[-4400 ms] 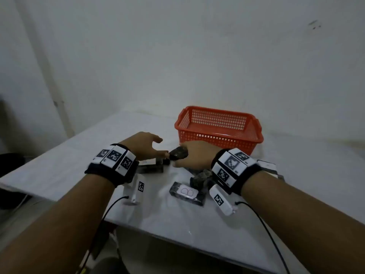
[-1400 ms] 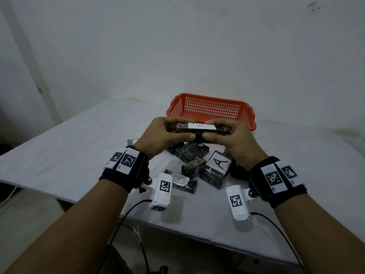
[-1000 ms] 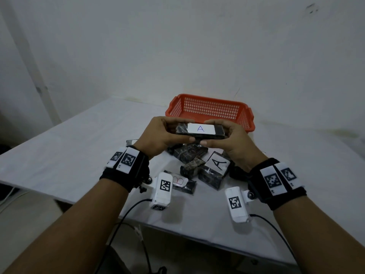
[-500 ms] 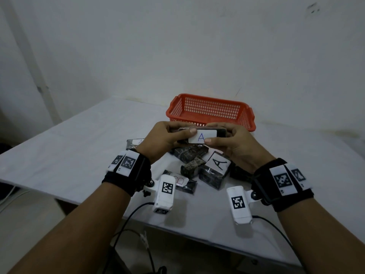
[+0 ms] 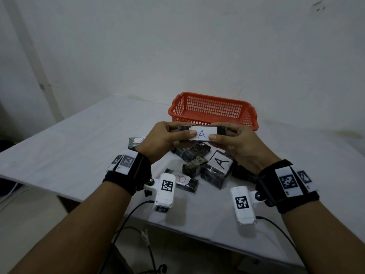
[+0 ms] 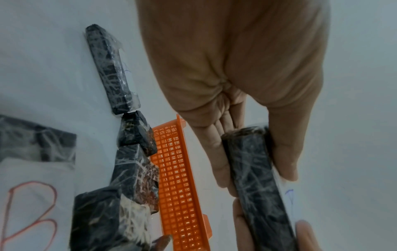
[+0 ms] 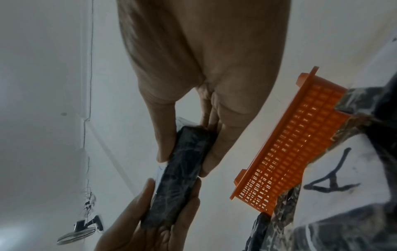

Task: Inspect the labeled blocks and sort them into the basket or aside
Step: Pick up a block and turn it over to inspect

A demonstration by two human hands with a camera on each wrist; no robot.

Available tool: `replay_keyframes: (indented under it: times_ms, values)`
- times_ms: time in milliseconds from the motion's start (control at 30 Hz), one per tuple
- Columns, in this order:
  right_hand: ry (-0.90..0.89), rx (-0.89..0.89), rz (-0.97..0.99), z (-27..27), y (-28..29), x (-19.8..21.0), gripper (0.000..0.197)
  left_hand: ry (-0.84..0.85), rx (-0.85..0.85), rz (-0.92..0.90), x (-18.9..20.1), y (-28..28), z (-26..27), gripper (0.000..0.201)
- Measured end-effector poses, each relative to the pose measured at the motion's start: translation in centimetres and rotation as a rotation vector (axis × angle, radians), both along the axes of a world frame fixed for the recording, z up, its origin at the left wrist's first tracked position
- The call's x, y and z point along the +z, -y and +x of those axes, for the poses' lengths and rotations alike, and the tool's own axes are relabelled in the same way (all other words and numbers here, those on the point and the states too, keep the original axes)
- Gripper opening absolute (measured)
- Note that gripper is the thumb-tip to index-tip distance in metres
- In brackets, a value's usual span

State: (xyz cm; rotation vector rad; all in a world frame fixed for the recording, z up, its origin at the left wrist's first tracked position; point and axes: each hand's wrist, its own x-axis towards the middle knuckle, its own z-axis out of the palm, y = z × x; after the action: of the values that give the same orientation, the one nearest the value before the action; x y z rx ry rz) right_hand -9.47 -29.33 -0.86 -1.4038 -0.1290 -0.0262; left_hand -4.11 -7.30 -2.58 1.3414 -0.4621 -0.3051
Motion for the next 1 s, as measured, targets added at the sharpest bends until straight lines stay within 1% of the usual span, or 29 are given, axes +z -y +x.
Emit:
replay_keyframes:
  times_ms: [133,300,400,467,533,667,800,867,933,1000]
  values:
    - [0.008,-0.019,-0.007,-0.1,0.2,0.2,0.049,-0.013,-0.031,-0.015,0.1,0.1,0.2,0.046]
    - [0.001,-0.037,0.036,0.4,-0.3,0.6,0.056,0.021,-0.005,0.013,0.3,0.2,0.4,0.045]
    - [0.035,-0.087,-0.001,0.6,-0.6,0.5,0.049,0.013,-0.032,0.011,0.6,0.3,0.3,0.041]
    - [0.049,-0.095,-0.039,0.6,-0.5,0.4,0.044,0.012,-0.051,0.005,0.6,0.2,0.2,0.044]
    - [0.047,-0.079,-0.047,0.5,-0.3,0.4,0.044,0.029,-0.046,0.020,0.7,0.0,0.2,0.049]
    - [0.025,-0.032,0.008,0.2,0.5,0.4,0.053,0.029,-0.035,0.025,0.7,-0.4,0.5,0.055]
    - [0.043,-0.037,-0.094,0.2,1.1,0.1,0.048,0.082,-0.025,0.085,0.7,-0.7,0.5,0.049]
    - [0.044,-0.028,-0.063,0.2,1.1,0.1,0.049,0.132,0.014,0.117,0.7,-0.6,0.4,0.046]
    - [-0.001,0.022,-0.018,0.1,0.9,0.5,0.049,0.173,0.039,0.128,0.7,-0.5,0.3,0.049]
    - [-0.044,0.067,-0.040,0.0,0.7,0.8,0.042,0.200,0.031,0.141,0.8,-0.5,0.2,0.054]
